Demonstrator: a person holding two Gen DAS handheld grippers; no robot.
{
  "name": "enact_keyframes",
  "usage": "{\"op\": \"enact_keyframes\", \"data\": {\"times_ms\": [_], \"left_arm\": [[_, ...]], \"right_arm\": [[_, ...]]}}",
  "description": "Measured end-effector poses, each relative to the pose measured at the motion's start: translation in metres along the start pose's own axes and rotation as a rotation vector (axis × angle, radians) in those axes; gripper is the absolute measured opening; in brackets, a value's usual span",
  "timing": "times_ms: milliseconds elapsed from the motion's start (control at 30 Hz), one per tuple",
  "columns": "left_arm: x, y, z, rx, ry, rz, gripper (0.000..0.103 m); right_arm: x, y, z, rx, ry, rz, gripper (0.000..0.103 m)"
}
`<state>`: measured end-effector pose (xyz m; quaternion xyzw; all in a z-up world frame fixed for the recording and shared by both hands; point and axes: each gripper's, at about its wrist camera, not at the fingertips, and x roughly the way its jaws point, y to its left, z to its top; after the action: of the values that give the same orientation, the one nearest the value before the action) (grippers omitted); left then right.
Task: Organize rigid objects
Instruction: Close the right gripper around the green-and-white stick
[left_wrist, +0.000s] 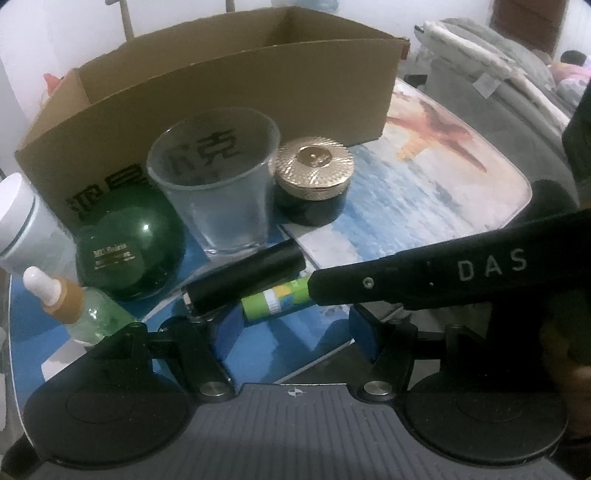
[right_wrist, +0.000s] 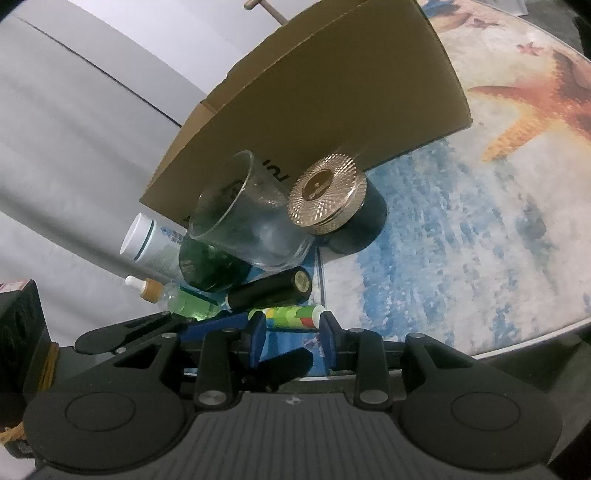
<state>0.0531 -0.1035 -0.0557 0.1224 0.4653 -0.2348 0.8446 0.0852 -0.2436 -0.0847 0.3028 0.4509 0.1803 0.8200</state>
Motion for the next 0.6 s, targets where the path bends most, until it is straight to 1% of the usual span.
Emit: {"op": "enact_keyframes", "data": {"times_ms": [167, 300, 433, 467, 500, 600], "left_arm": [[0.002, -0.007, 0.001, 0.008, -0.005, -0.023, 0.064], [0.005, -0.012, 0.001, 0.003, -0.010, -0.026, 0.062], [0.007, -0.013, 0.002, 0.008, -0.018, -0.009, 0.057], [0.007, -0.013, 0.002, 0.008, -0.023, -0.002, 0.056], [0.007, -0.013, 0.003, 0.005, -0.026, 0.006, 0.051], [0.005, -0.014, 0.003, 0.003, -0.038, 0.019, 0.051]], "right_arm": [[-0.004, -0.006, 0.001, 0.005, -0.012, -0.019, 0.034], [-0.008, -0.012, 0.001, 0.009, -0.023, -0.028, 0.034], [-0.011, -0.016, 0.001, 0.006, -0.030, -0.029, 0.034], [-0.010, -0.016, 0.000, 0.005, -0.032, -0.030, 0.032], [-0.010, -0.016, 0.000, 0.001, -0.032, -0.033, 0.030], [-0.010, -0.015, -0.001, -0.014, -0.039, -0.046, 0.026]]}}
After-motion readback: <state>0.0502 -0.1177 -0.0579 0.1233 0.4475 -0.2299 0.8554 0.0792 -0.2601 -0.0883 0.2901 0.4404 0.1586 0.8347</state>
